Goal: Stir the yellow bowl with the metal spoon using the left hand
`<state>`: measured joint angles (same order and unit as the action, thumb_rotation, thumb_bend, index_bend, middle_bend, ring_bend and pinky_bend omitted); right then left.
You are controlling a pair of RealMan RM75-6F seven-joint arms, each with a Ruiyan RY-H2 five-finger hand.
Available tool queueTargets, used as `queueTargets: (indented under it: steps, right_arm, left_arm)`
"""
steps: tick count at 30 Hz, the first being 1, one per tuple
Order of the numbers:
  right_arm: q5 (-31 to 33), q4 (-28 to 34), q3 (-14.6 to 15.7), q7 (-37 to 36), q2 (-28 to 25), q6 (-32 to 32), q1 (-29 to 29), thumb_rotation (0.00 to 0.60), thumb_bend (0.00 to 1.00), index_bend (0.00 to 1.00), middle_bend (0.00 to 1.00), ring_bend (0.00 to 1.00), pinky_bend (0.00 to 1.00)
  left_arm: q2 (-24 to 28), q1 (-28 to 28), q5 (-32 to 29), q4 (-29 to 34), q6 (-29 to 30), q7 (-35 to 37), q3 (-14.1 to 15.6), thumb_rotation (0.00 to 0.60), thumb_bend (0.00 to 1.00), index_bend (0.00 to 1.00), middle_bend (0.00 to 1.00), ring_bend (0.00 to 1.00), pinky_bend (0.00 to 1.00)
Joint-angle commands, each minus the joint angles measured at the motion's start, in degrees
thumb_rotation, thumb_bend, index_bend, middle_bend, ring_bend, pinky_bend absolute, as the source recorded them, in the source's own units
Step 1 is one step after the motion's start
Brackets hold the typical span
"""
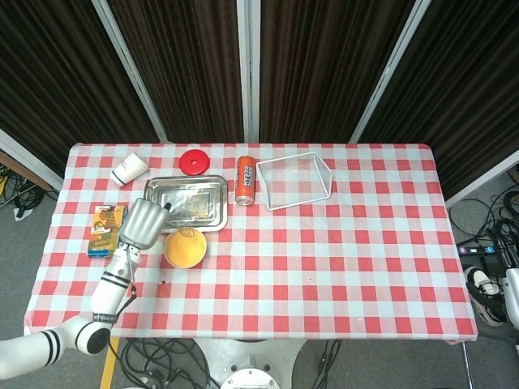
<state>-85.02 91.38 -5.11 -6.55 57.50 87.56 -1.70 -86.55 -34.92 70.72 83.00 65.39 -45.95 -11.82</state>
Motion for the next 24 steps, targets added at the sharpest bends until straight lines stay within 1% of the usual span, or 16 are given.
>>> queueTargets:
  steps: [1,5,9,13,16,19,21,24]
  right_arm:
    - [0.2,-0.2,0.0,-0.2,0.1,-0.2,-0.1,0.6,0.12,0.0,0.12,0.0,0.03]
    - [0.5,-0.5,-0.1,-0.5,0.2,-0.6,-0.2,0.6,0.12,0.0,0.12,0.0,0.03]
    - [0.6,-0.8,-0.1,-0.8,0.3,-1.0,-0.3,0.6,0.12,0.0,0.12,0.0,0.03]
    - [0.6,-1.1,0.0,-1.2,0.3,-1.0,-0.2,0.6,0.12,0.0,0.12,0.0,0.03]
    - [0.8,-1.1,-0.1,-1.2,0.2,-1.0,-0.2,0.6,0.12,0.0,0.12,0.0,0.03]
    - [0.8,-1.0,-0.1,-1.2,0.2,-1.0,-0.2,0.6,0.12,0.0,0.12,0.0,0.04]
    - [1.0,-1.1,-0.1,-1.3,0.2,-1.0,-0.1,0.6,0.12,0.0,0.12,0.0,0.04]
    - [1.0,-1.0,-0.1,-1.3,0.2,-1.2,-0.2,0.6,0.12,0.0,0.12,0.0,0.04]
  left_arm:
    - [2.4,-2.3,-13.1,1.9,-9.7,12.1,-7.6,0.6,0.41,0.69,0.93,0.86,0.91]
    - [1.9,-4.9,-17.5,-1.4,-12.7,14.6,-9.4,0.6,0.41,0.68,0.93,0.86,0.91]
    - [-1.0,-8.2,-22.5,-7.6,-15.5,16.0,-10.4,0.6,0.41,0.67,0.93,0.86,0.91]
    - [-4.0,-11.7,-28.7,-14.2,-19.0,15.0,-10.3,0.6,0.41,0.62,0.91,0.86,0.91]
    - [-5.5,-13.5,-31.5,-17.5,-20.5,14.1,-9.5,0.6,0.4,0.57,0.91,0.85,0.91]
    - [-6.7,-14.7,-32.9,-19.6,-21.1,13.3,-8.3,0.6,0.4,0.54,0.89,0.84,0.91]
    - [-7.3,-15.0,-33.1,-20.3,-21.1,13.6,-7.8,0.6,0.39,0.49,0.86,0.82,0.91]
    - [-7.5,-15.0,-32.9,-20.4,-20.6,14.4,-7.2,0.6,0.37,0.4,0.8,0.75,0.91]
